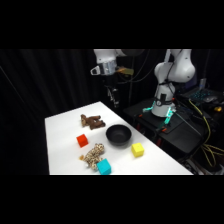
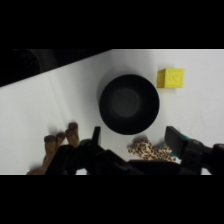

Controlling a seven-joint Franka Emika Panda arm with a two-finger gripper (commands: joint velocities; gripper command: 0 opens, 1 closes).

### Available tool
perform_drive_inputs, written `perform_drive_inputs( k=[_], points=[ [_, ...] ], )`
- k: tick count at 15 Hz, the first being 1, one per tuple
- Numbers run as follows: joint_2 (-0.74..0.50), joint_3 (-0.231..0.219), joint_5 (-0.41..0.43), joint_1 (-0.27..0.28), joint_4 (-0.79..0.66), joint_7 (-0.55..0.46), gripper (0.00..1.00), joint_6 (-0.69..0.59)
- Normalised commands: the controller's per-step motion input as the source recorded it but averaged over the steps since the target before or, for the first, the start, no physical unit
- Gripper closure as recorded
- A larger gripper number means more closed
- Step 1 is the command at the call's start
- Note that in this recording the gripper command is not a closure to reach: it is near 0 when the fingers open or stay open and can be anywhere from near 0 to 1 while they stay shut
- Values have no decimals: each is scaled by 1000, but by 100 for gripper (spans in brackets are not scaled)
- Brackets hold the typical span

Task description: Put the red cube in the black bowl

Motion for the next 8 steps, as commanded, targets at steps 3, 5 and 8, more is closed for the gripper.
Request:
perform_drive_inputs(
  k=[3,5,8],
  points=[
    [51,-3,19,1,84,-29,0,-15],
    [245,-16,41,1,379,-88,0,-45],
    [471,-32,5,-13,655,-114,0,-101]
  ],
)
